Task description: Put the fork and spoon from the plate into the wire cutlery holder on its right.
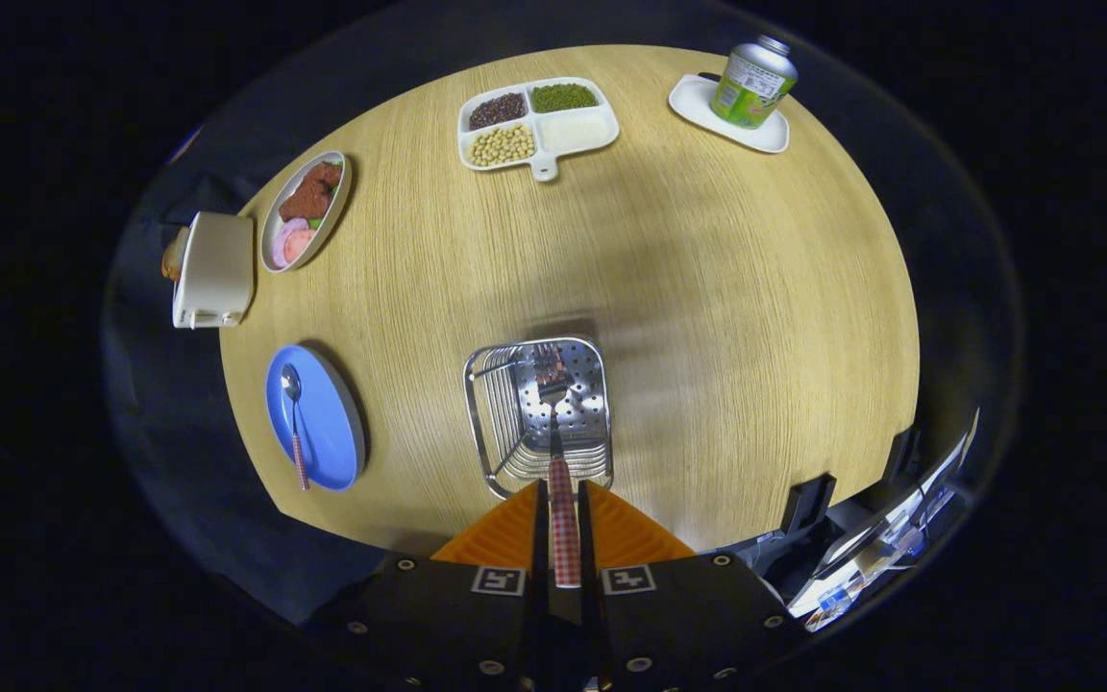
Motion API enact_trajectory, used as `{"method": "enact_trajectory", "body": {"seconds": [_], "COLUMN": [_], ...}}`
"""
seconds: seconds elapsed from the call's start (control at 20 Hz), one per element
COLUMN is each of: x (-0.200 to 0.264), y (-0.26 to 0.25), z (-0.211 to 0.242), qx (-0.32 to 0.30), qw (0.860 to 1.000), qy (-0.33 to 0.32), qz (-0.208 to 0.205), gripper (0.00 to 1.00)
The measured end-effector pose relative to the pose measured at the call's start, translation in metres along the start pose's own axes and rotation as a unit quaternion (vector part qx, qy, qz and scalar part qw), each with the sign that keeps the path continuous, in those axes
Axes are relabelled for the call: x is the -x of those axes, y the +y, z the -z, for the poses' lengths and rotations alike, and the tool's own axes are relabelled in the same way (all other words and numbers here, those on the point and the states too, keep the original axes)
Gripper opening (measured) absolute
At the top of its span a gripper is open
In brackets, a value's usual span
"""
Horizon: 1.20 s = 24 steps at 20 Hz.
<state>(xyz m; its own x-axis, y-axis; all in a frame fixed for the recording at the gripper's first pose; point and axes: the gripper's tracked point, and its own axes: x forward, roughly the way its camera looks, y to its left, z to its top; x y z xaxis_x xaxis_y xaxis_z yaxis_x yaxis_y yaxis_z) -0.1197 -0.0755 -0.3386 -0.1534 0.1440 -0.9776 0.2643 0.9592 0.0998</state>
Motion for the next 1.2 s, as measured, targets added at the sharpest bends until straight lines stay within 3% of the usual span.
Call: {"method": "enact_trajectory", "body": {"seconds": [0.25,0.35,0.5,0.6,0.75,0.9,1.05,1.2], "x": [0.018,0.031,0.048,0.065,0.087,0.108,0.135,0.143], "y": [0.024,0.031,0.044,0.049,0.047,0.053,0.066,0.086], "z": [-0.032,-0.047,-0.064,-0.077,-0.094,-0.101,-0.1,-0.108], "qx": [-0.007,0.001,0.003,0.004,0.014,0.024,0.027,0.037], "qw": [0.994,0.987,0.974,0.959,0.936,0.902,0.859,0.836], "qy": [-0.099,-0.155,-0.226,-0.281,-0.353,-0.431,-0.51,-0.546], "qz": [-0.035,-0.037,-0.035,-0.033,-0.012,0.009,0.028,0.033], "gripper": [0.23,0.35,0.62,0.73,0.81,0.83,0.83,0.84]}}
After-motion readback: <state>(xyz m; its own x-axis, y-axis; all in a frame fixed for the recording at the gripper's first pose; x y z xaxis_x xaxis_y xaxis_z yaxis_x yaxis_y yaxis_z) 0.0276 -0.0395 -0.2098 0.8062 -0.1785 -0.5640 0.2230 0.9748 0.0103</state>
